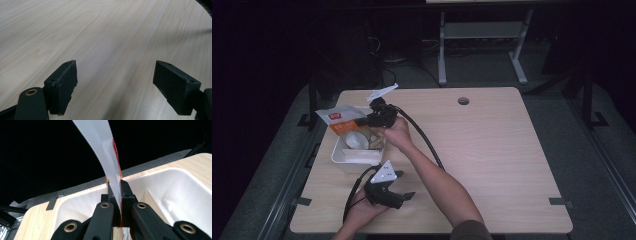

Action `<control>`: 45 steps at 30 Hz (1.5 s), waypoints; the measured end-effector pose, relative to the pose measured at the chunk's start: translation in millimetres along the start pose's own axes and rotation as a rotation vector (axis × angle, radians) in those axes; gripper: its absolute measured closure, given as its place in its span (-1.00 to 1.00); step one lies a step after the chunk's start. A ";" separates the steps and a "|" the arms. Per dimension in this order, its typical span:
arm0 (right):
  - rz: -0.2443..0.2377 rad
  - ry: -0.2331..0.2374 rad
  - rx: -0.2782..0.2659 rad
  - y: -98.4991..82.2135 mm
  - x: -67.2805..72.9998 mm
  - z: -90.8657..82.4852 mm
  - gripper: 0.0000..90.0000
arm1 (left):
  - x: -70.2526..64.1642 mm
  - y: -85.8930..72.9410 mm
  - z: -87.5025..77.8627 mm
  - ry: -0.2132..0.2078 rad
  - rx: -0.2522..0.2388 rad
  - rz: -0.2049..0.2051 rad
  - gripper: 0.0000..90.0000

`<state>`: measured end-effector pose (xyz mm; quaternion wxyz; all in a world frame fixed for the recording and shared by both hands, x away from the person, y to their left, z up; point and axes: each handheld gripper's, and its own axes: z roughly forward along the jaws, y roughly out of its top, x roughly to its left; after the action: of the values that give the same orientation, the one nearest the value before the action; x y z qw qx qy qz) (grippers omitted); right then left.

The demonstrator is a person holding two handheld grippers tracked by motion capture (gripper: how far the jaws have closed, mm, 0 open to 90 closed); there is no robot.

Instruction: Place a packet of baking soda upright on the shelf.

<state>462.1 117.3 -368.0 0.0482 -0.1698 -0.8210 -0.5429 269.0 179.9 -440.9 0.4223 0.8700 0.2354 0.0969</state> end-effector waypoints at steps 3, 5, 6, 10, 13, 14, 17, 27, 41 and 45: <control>-0.001 -0.010 0.001 -1.6 0.1 0.9 0.99 | -0.1 0.0 0.2 -0.001 0.001 0.000 -0.58; -0.005 -0.013 0.011 -1.7 0.6 0.8 0.98 | -0.1 0.0 0.0 -0.001 0.000 0.001 -0.58; -0.005 -0.010 0.016 -2.0 0.3 0.8 0.97 | 0.0 0.0 0.0 -0.001 0.000 0.000 -0.58; 0.000 -0.014 0.050 -5.7 -1.3 -1.2 0.92 | -0.2 0.1 0.6 -0.004 0.002 0.001 -0.58; 0.002 -0.012 0.059 -9.7 -3.2 -3.5 0.94 | -0.4 0.4 0.9 -0.005 0.002 0.005 -0.58; 0.003 -0.014 0.064 -10.9 -3.4 -4.1 0.94 | -0.2 0.4 0.9 -0.004 0.001 0.004 -0.58; 0.003 -0.020 0.069 -13.5 -4.5 -5.2 0.96 | -0.1 0.4 0.7 -0.003 0.001 0.002 -0.58; 0.015 -0.028 0.081 -20.5 -8.5 -7.7 0.97 | -0.1 0.8 0.6 -0.001 -0.001 0.006 -0.58; 0.031 -0.028 0.094 -30.3 -13.9 -8.9 0.98 | -0.2 0.9 1.2 -0.002 0.002 0.006 -0.58; 0.041 -0.031 0.107 -33.3 -16.6 -9.0 0.97 | -0.4 0.9 1.6 -0.003 0.004 0.005 -0.58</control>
<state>465.7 93.7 -397.9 0.0553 -0.1923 -0.8458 -0.4945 269.6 178.1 -441.2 0.4206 0.8716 0.2326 0.0964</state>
